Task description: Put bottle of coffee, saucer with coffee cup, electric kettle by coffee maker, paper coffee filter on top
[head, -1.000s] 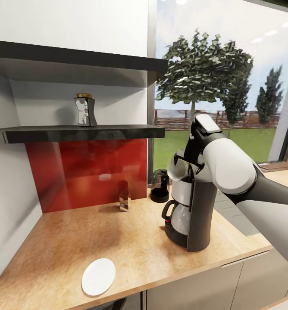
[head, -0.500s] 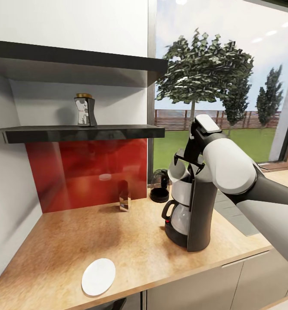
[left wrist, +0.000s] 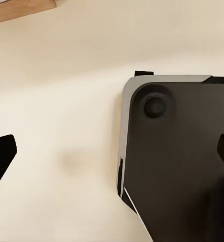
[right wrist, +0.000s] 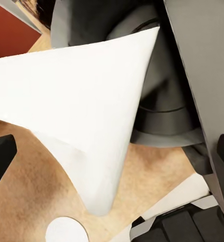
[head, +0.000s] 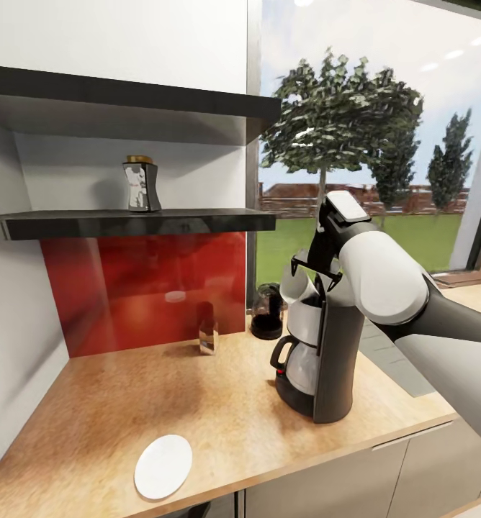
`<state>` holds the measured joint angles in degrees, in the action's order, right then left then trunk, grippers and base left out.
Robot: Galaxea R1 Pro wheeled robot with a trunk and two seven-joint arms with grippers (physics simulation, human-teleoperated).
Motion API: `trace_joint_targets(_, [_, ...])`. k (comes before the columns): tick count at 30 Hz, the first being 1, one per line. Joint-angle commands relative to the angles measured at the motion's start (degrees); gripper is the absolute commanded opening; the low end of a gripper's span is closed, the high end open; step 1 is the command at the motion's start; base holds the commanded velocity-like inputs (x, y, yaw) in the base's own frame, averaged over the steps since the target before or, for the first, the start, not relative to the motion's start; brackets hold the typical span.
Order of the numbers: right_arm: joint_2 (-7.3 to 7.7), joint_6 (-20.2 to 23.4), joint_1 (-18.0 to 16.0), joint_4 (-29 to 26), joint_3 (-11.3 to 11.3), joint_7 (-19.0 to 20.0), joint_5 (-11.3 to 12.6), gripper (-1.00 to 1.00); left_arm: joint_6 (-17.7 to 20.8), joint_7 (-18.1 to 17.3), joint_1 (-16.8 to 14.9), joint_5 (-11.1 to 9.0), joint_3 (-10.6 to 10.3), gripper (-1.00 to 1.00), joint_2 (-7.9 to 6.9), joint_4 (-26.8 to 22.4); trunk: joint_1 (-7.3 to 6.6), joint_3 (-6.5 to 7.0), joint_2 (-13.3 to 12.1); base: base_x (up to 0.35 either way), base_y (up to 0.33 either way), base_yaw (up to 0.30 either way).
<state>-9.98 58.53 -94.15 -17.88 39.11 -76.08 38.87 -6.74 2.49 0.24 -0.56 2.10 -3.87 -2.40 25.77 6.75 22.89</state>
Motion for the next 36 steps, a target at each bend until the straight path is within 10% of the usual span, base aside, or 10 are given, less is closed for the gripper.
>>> trace_joint_targets(1, [-0.02,0.54,0.02,-0.13,-0.08,-0.56,0.60,1.00,-0.12,0.06,0.03,-0.05,0.18,1.00,0.01,-0.04,0.02,-0.02,0.03,0.008,0.000,0.000])
trace_joint_targets(15, [-0.02,0.54,0.02,-0.21,-0.40,-0.78,0.47,1.00,-0.17,-0.03,0.03,-0.05,0.18,1.00,0.01,-0.05,0.02,-0.02,0.03,0.001,0.000,0.000])
trace_joint_targets(21, [-0.02,0.54,0.02,-0.21,-8.23,-0.99,0.50,1.00,-0.18,-0.03,0.03,-0.05,0.18,1.00,0.06,0.01,0.02,-0.02,0.03,0.005,0.000,0.000])
trace_joint_targets(36, [-0.02,0.54,0.02,-0.07,-9.47,-1.13,0.43,1.00,-0.21,-0.05,0.11,-0.05,0.18,1.00,0.03,0.03,0.02,-0.02,0.03,0.000,0.000,0.000])
